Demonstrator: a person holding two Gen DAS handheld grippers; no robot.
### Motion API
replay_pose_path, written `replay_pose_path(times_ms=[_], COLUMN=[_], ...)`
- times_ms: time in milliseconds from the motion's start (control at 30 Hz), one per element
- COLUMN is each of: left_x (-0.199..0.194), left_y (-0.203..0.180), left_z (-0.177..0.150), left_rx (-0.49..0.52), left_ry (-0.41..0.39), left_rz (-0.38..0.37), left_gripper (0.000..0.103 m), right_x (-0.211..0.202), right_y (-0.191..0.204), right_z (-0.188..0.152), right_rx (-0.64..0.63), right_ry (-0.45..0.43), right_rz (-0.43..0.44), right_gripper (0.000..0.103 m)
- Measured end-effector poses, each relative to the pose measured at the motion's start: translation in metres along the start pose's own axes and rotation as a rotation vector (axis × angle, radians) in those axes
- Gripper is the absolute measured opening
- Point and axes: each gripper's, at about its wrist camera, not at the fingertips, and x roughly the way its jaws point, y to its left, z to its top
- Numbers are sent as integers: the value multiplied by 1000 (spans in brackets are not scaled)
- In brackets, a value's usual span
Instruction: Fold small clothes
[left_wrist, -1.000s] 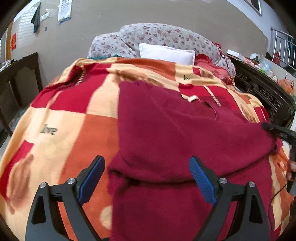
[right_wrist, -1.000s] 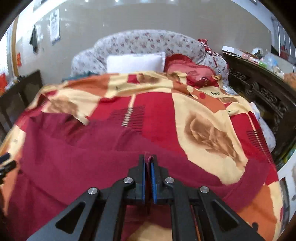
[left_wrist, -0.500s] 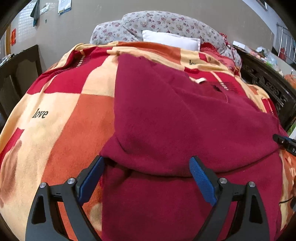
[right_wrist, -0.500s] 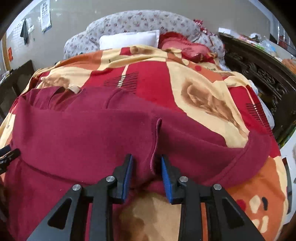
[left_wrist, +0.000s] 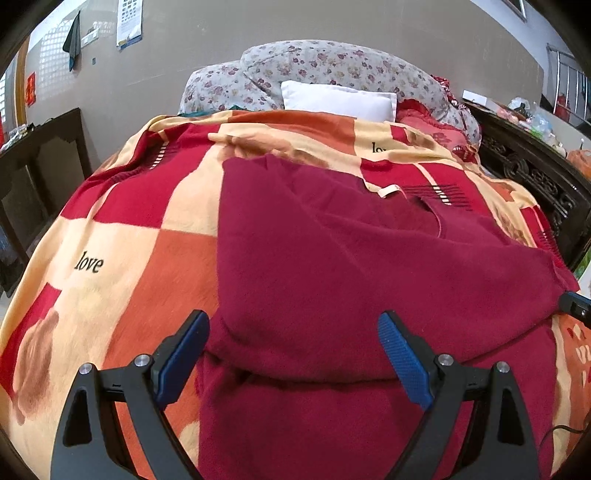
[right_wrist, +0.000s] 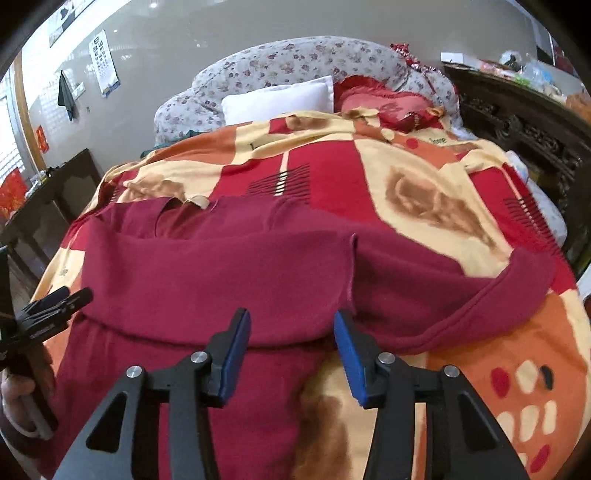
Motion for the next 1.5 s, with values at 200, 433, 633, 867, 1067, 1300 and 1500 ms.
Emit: replay_pose_path(times_ms=[200, 433, 633, 867, 1067, 1300, 1500], left_x=[24, 35, 37, 41, 42, 43, 42], left_y=[2, -3, 0, -3, -4, -2, -1], left_z=[-2, -10, -11, -12, -13, -14, -13], left_rx=[-19, 26, 16, 31, 35, 28, 26], left_ry=[46, 54, 59, 71, 72, 71, 70], left_rz=[18, 25, 3, 9, 9, -6, -10], left_gripper=[92, 101, 103, 103, 103, 103, 103], right_x=[17, -3, -34, -33, -14, 54, 24], right_y=[-4, -53, -151, -219, -189, -246, -274], right_z=[-2, -6, -17, -24, 25, 32, -2], right_rx=[9, 180, 392, 659, 485, 634, 759], right_ry=[28, 11, -43, -85, -65, 121, -17], right_rz=[-9, 127, -92, -52, -185, -340, -150], right_gripper=[53, 66, 79, 79, 78, 37, 11])
